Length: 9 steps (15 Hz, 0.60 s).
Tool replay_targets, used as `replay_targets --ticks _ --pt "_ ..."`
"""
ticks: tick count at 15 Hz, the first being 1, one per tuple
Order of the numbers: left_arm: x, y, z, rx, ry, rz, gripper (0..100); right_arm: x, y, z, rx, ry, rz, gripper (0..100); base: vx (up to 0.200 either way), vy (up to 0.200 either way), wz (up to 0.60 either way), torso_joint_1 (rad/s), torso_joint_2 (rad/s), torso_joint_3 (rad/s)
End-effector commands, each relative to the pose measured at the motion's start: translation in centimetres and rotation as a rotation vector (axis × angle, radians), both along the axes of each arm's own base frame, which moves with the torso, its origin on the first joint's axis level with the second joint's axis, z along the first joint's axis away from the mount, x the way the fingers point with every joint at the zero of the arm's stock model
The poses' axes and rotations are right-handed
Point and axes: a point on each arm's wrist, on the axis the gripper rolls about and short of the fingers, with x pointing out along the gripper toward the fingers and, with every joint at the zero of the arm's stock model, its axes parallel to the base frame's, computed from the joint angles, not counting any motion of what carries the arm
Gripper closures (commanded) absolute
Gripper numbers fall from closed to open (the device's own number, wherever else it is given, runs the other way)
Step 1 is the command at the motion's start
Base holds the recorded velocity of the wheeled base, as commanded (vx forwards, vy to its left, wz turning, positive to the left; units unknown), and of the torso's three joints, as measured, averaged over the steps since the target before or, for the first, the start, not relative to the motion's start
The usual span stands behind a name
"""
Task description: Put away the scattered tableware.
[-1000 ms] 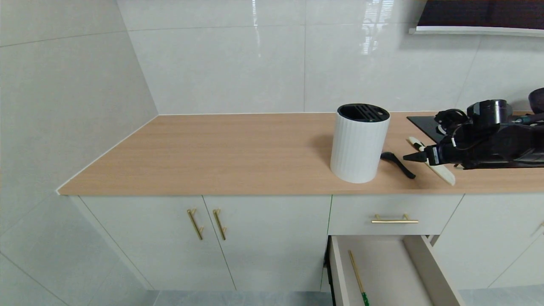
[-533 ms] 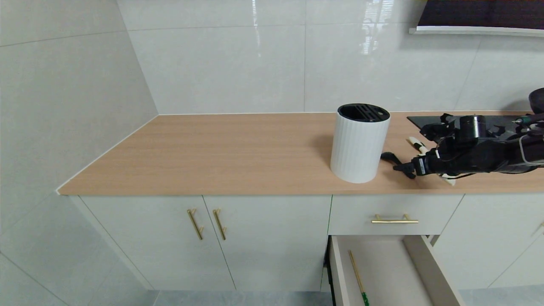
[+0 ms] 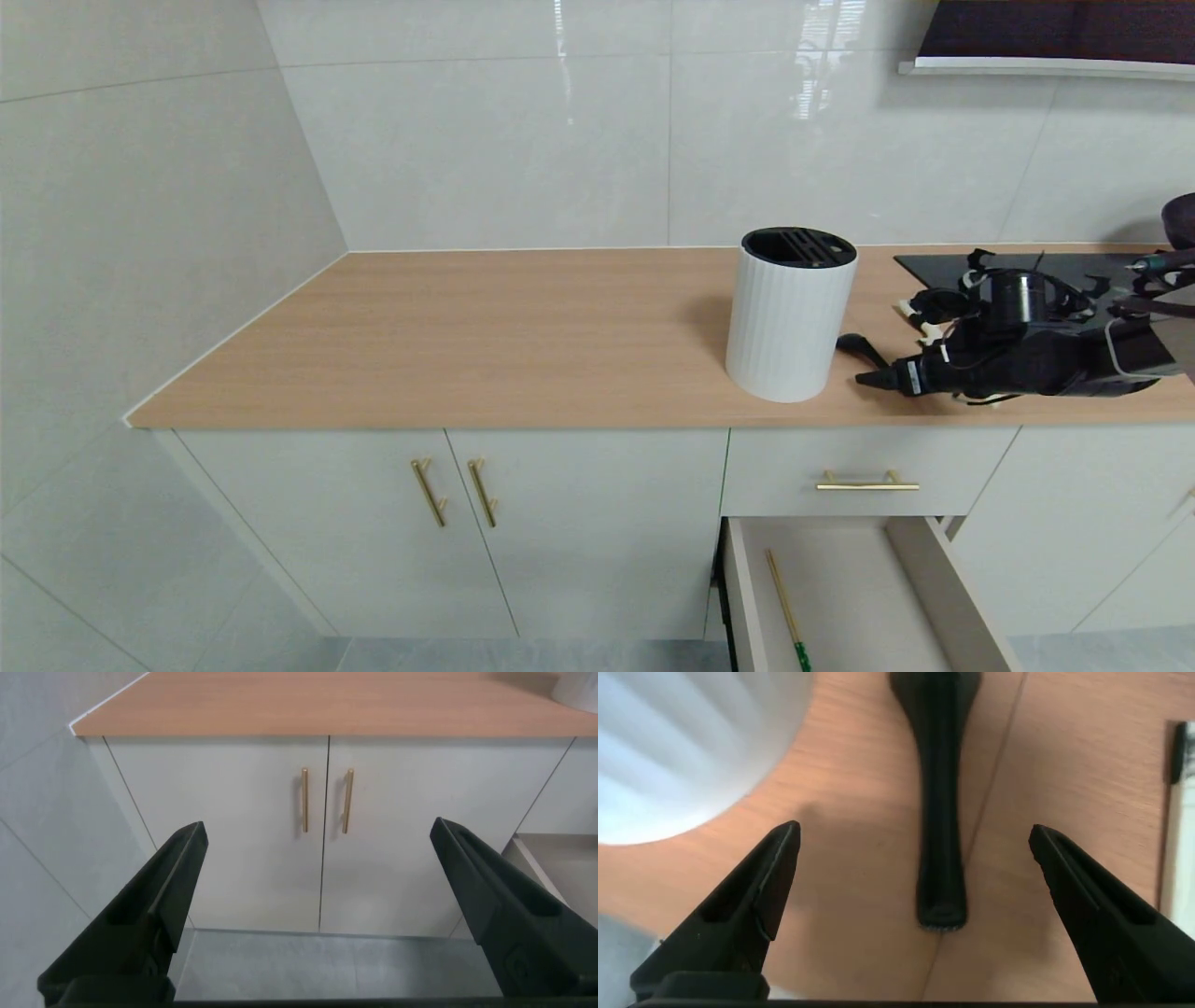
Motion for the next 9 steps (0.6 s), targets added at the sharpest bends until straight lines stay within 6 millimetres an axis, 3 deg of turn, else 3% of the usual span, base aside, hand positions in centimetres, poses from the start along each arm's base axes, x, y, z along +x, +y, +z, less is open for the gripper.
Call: replay_targets --ticks 1,5,6,9 --pt "0.01 0.0 0.02 0.0 0.0 0.0 0 0.27 -0.02 -0.82 0.0 0.01 0.001 0 0.0 0.0 0.0 0.0 0.0 0.0" --pt "0.01 0.0 0.01 0.0 0.001 0.0 0 0.52 -0.11 -1.13 -0.001 0.007 -0.002 0 0.0 0.0 0.0 0.0 0.0 0.0" --pt "0.0 0.0 0.02 0.0 -0.002 0.0 0 0.58 -0.13 -1.42 -0.003 0.013 -0.006 100 0.0 0.0 0.0 0.0 0.0 0.0" --pt "0.01 0.0 0.02 0.0 0.0 -0.001 0 0.57 -0.08 -1.55 -0.019 0.015 -0.007 100 0.0 0.0 0.0 0.0 0.0 0.0"
